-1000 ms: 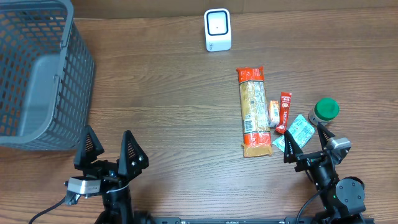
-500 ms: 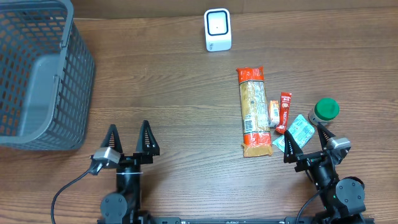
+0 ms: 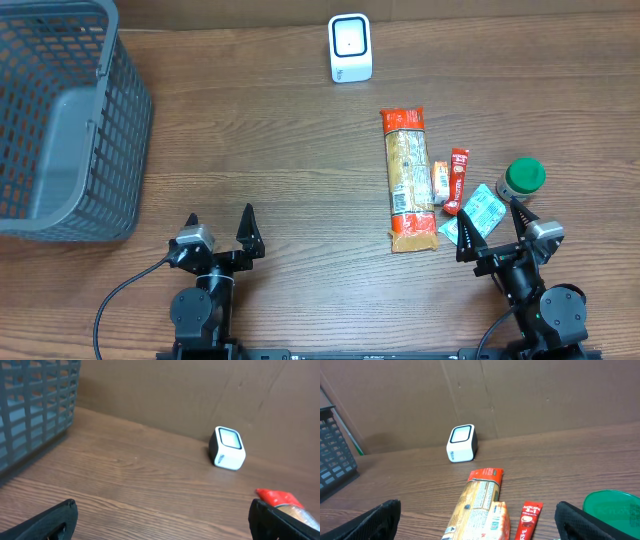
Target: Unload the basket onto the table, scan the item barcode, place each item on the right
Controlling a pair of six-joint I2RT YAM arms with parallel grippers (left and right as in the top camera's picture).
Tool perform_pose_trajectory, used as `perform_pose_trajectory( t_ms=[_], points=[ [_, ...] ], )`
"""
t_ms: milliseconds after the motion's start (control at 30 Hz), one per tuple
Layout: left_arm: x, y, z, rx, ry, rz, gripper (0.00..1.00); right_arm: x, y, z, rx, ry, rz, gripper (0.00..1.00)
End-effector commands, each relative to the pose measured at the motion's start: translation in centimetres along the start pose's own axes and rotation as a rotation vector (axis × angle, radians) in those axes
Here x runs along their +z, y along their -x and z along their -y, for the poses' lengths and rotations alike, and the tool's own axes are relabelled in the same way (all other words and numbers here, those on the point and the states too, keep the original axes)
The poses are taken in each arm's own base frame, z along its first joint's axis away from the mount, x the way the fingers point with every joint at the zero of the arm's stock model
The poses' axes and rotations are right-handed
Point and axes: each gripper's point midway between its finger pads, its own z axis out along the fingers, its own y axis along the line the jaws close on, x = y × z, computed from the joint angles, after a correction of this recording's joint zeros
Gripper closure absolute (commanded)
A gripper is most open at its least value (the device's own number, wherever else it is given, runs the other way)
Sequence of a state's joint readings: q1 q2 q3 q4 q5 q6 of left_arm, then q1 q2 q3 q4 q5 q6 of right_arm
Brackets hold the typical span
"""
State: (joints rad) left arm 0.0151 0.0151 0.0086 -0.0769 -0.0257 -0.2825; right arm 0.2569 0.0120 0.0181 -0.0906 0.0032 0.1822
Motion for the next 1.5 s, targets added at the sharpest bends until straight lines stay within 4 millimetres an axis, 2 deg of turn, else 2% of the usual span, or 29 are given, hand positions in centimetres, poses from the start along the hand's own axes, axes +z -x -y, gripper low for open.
perform_pose_trajectory(
  t_ms=[0,1467],
  points=[
    [-0.04,-0.01,0.23,0.133,-0.016,0.004,0.00,0.02,-0.17,0.02,-0.008,0.003,0.003,0.00],
    [-0.04,0.01,0.21,0.147,-0.015,0.005,0.00,0.02,-0.18,0.02,-0.008,0.003,0.002,0.00]
  ],
)
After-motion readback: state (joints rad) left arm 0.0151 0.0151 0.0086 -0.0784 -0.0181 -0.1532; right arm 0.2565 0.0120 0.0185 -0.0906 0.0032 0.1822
